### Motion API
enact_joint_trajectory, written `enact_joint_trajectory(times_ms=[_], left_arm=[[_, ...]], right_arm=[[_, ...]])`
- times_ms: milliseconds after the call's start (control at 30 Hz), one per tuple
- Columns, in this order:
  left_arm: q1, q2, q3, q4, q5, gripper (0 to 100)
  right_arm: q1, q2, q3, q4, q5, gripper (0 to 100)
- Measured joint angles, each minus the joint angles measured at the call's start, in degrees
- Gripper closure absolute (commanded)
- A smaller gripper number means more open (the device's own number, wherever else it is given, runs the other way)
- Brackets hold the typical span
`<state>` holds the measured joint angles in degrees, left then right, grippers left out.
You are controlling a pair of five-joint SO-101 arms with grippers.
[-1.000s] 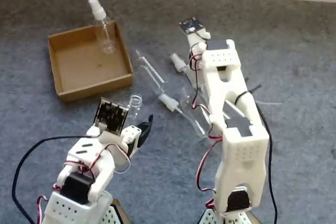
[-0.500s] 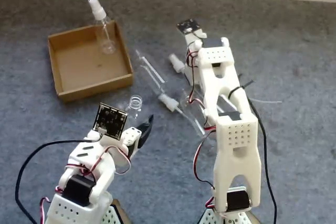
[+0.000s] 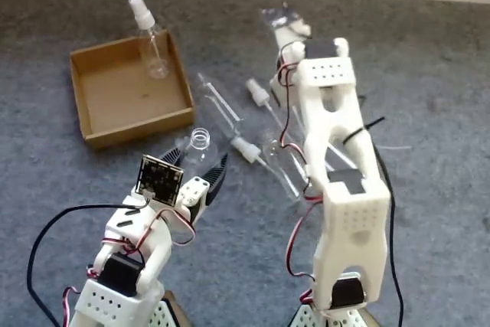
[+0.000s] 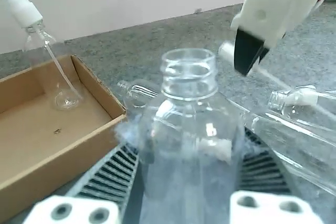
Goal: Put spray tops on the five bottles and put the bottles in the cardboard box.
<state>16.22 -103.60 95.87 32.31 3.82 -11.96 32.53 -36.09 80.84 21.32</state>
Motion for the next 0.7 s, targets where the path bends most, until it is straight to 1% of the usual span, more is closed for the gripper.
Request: enact_joint_trajectory(times_ms=[100, 367, 533, 700], left_arm=[[1.67, 0.00, 0.00, -0.26, 0.00, 91], [13.71, 0.00, 0.00, -0.26, 0.00, 91], [19.52, 0.00, 0.00, -0.26, 0.00, 91], [22.42, 0.00, 0.00, -0.26, 0.00, 91]], right_arm=[[0.44, -6.42, 0.00, 1.93, -2.73, 99.1], [0.35, -22.95, 0.00, 7.30, -6.77, 99.1], [0.35, -34.73, 0.00, 9.58, -13.89, 99.1], [0.35, -46.77, 0.00, 9.58, -21.98, 99.3]])
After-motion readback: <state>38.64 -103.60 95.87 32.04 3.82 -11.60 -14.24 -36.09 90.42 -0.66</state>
